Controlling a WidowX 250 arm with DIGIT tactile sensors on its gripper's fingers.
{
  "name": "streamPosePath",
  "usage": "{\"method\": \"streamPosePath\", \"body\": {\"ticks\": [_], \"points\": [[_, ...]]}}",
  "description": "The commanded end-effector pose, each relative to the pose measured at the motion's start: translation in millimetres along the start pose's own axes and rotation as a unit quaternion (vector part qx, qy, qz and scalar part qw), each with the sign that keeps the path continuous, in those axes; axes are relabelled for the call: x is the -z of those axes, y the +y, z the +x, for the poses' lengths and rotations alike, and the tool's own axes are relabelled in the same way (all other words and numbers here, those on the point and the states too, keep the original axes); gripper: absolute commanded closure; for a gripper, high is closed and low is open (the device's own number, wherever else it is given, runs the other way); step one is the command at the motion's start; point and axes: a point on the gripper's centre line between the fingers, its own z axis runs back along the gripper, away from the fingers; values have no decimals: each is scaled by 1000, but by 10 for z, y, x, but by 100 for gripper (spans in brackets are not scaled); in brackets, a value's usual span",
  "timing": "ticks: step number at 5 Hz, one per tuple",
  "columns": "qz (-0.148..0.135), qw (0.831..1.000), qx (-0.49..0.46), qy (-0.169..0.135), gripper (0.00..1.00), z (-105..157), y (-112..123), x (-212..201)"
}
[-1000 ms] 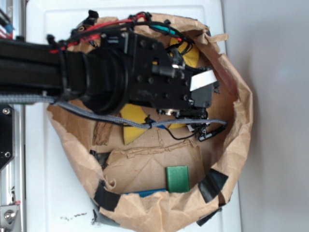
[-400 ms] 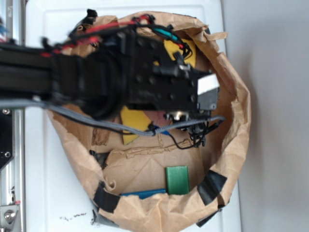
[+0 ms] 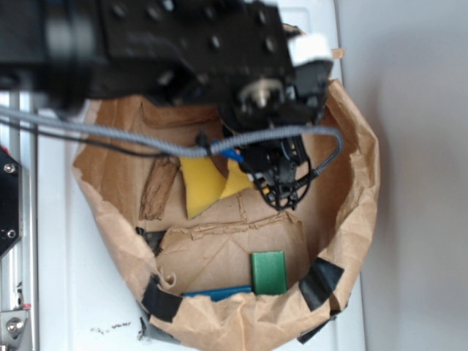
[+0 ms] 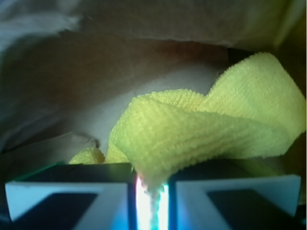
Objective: Grab the yellow cloth.
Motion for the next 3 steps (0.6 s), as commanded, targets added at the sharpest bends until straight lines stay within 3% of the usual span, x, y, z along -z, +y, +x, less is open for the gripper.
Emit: {"method": "streamPosePath", "body": {"ticks": [1,3], "points": [[-20,999,25,-25,100,12,161,-353],[15,996,71,-56,100,-230,41,-603]]}}
